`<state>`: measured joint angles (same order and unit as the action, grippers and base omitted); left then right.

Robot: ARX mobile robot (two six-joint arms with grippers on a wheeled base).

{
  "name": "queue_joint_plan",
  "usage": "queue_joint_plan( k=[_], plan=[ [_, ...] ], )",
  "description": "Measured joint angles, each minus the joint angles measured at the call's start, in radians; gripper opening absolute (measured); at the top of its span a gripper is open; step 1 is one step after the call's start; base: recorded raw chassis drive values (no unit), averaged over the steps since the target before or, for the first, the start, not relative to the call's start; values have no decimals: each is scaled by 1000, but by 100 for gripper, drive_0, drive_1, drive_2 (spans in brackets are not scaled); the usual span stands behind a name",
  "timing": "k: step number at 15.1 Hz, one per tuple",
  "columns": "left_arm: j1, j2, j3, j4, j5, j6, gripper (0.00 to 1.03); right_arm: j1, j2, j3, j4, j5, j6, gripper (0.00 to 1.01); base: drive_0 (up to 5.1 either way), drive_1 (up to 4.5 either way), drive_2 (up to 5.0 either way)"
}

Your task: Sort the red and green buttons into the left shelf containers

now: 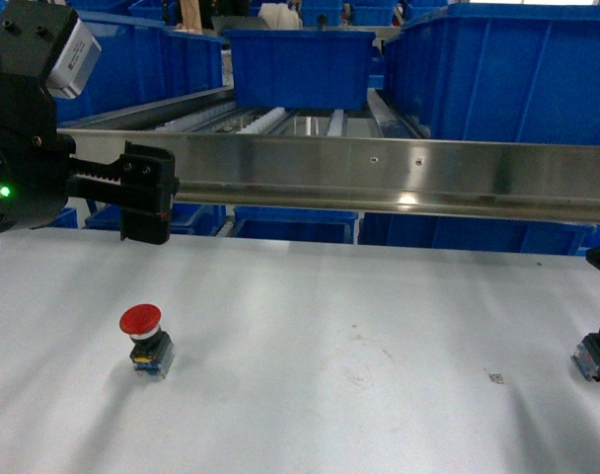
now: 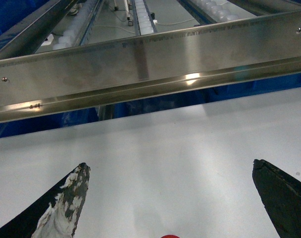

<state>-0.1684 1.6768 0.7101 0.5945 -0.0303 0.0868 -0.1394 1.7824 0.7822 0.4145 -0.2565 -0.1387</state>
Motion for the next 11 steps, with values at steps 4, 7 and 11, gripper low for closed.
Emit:
queue_joint_plan(
  k=[4, 7, 11],
  plan=[
    [0, 0, -5, -8, -4, 0, 98, -7, 2, -3, -3, 22, 16, 98, 0, 0, 0],
    [0, 0, -5, -8, -4, 0, 98, -8, 2, -3, -3, 22, 18, 98, 0, 0, 0],
    [0, 0, -5, -7, -4, 0, 98, -5, 3, -4, 3, 26, 18, 98, 0, 0, 0]
  ],
)
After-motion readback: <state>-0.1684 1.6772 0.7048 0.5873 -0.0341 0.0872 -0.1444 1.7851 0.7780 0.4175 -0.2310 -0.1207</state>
